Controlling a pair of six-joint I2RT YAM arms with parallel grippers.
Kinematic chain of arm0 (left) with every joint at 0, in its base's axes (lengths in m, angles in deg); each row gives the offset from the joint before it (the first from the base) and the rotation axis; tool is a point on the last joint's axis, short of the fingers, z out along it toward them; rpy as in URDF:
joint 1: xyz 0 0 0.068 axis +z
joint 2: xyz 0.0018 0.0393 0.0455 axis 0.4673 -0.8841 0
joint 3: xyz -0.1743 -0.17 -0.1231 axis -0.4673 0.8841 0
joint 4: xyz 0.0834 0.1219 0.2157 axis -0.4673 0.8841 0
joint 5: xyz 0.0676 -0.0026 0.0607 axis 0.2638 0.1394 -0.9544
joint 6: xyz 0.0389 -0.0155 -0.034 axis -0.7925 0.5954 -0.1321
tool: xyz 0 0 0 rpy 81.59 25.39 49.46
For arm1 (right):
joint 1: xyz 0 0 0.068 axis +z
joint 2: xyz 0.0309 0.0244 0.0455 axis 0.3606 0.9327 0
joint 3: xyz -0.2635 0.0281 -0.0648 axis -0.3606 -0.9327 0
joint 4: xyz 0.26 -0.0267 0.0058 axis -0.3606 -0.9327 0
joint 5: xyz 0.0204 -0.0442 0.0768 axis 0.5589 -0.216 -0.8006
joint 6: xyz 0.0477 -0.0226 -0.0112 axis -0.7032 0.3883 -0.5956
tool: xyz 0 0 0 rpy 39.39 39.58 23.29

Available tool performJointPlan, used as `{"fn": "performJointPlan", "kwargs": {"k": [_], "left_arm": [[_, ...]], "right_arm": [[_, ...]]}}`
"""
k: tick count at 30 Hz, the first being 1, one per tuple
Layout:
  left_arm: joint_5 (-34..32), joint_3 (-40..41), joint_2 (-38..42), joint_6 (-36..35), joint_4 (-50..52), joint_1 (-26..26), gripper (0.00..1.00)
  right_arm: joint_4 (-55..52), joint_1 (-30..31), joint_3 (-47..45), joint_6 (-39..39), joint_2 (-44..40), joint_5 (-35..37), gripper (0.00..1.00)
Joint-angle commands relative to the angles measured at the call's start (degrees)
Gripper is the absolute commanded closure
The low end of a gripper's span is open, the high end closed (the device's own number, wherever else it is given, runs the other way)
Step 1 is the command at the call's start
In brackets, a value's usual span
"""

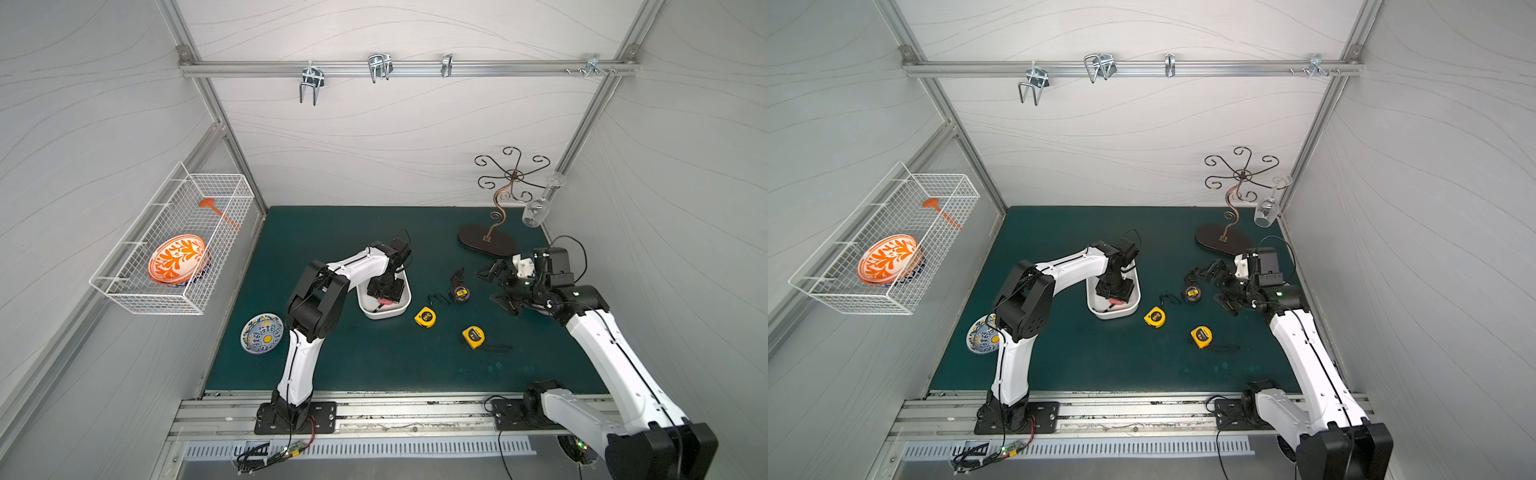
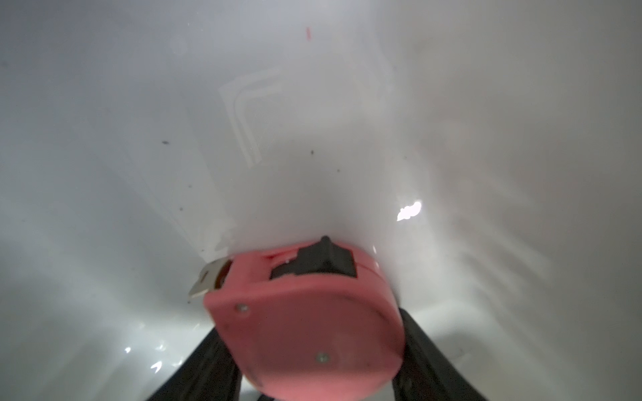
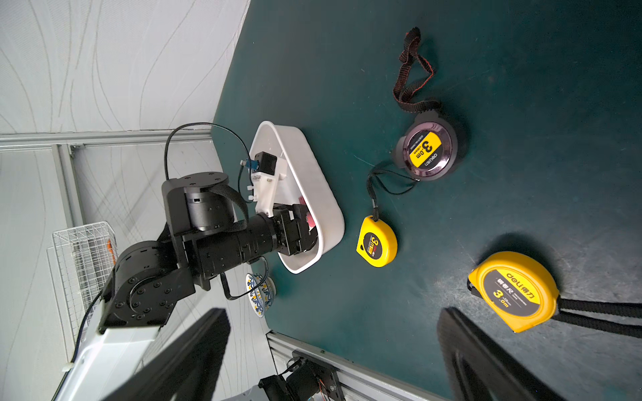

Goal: Take the tape measure out of the storage box
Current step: Pick up the tape measure from the storage box, then place the tape measure at the center of the board.

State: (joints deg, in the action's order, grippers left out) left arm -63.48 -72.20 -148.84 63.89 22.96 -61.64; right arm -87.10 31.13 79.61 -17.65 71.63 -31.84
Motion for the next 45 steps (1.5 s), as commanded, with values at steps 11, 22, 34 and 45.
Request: {"fn": "performJointPlan", "kwargs": {"k": [11, 22, 34, 45], "left_arm": [[0.27, -1.82, 1.98, 2.76, 1.07, 2.59, 1.0], [4.12, -13.24, 11.31, 9.63, 9.24, 5.06, 1.0], [20.04, -18.73, 16.02, 30.4, 3.99, 4.39, 1.0], [27.86, -14.49, 17.75, 48.13, -7.19, 0.09, 1.0]], "right_arm": [[2.57, 2.21, 0.03, 0.95, 0.28, -1.12, 0.01], [9.81, 9.51, -2.24, 1.85, 0.15, -0.68, 0.01], [23.8, 18.84, -6.6, 4.88, -2.73, 5.35, 0.03], [36.67, 24.65, -11.19, 9.53, -3.95, 14.22, 0.29]]}}
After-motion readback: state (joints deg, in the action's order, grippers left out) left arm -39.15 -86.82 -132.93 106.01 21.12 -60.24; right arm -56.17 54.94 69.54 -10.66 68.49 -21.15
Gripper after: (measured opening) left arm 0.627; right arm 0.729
